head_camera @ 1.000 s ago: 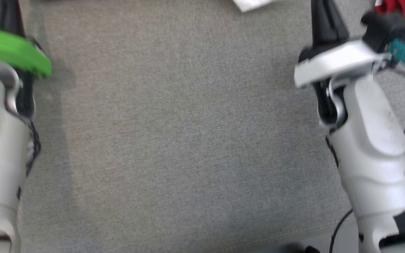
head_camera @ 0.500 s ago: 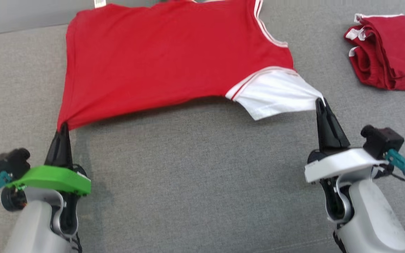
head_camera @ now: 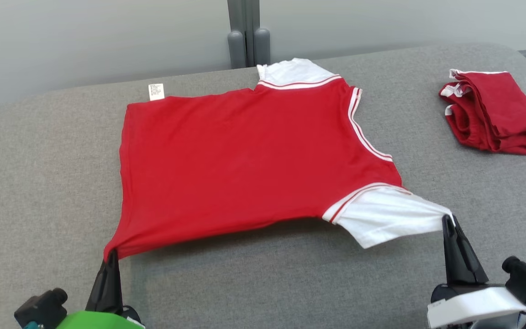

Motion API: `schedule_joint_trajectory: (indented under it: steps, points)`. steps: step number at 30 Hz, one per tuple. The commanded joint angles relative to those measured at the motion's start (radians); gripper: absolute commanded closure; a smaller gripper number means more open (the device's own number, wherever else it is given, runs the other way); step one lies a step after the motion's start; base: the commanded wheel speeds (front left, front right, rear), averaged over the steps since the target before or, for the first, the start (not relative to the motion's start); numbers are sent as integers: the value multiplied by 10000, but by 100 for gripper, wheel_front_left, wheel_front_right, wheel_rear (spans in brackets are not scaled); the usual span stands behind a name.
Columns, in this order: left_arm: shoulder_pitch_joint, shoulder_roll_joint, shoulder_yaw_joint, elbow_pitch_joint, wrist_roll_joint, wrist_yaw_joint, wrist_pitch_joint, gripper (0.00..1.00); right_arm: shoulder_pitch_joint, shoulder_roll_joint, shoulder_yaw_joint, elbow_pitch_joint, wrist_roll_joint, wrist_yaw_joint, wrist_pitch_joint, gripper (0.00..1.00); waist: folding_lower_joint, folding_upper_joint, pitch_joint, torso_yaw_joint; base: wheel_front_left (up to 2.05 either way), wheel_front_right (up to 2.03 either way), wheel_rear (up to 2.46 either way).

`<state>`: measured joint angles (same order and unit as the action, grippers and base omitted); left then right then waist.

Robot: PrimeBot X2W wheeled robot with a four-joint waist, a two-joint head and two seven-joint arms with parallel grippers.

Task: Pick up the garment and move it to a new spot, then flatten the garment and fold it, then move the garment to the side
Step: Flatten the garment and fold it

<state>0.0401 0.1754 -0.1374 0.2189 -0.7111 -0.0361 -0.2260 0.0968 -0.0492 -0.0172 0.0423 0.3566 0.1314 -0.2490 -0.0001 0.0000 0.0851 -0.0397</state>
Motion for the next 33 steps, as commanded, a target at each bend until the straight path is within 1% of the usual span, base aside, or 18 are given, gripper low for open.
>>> schedule_joint_trajectory:
  steps: [1, 5, 8, 12, 18, 22, 25, 33]
  points:
    - [427, 76, 16, -288, -84, 140, 109, 100, 418, -15, 60, -225, -77, -17, 182, 100, 1, 0, -237, 110, 0, 0, 0]
    - [1133, 77, -30, -913, -264, 352, 520, 100, 1100, -27, 94, -640, -14, -17, 542, 100, 1, 0, -299, 105, 0, 0, 0]
    - [1370, 94, -43, -1005, -369, 433, 706, 100, 1237, -24, 158, -581, 65, -17, 612, 100, 1, 0, -283, 91, 0, 0, 0]
    - [1277, -71, -114, -680, -549, 407, 850, 100, 917, -24, 202, -126, 145, -17, 486, 100, 1, 0, -241, 139, 0, 0, 0]
    - [633, -257, -297, 27, -708, 232, 1000, 100, 289, -24, 392, 752, 298, -17, 285, 100, 1, 0, -179, 257, 0, 0, 0]
    - [72, -391, -293, 321, -806, 86, 937, 100, -353, -27, 420, 1209, 328, -17, 120, 100, 1, 0, -82, 311, 0, 0, 0]
    - [-534, -457, -300, 657, -733, 13, 788, 100, -1111, -24, 461, 1636, 312, -17, -10, 100, 1, 0, 63, 327, 0, 0, 0]
    - [-2240, -621, -36, 1734, -1112, -141, 543, 100, -3353, -26, 477, 3007, 22, -17, -145, 100, 1, 0, 647, 415, 0, 0, 0]
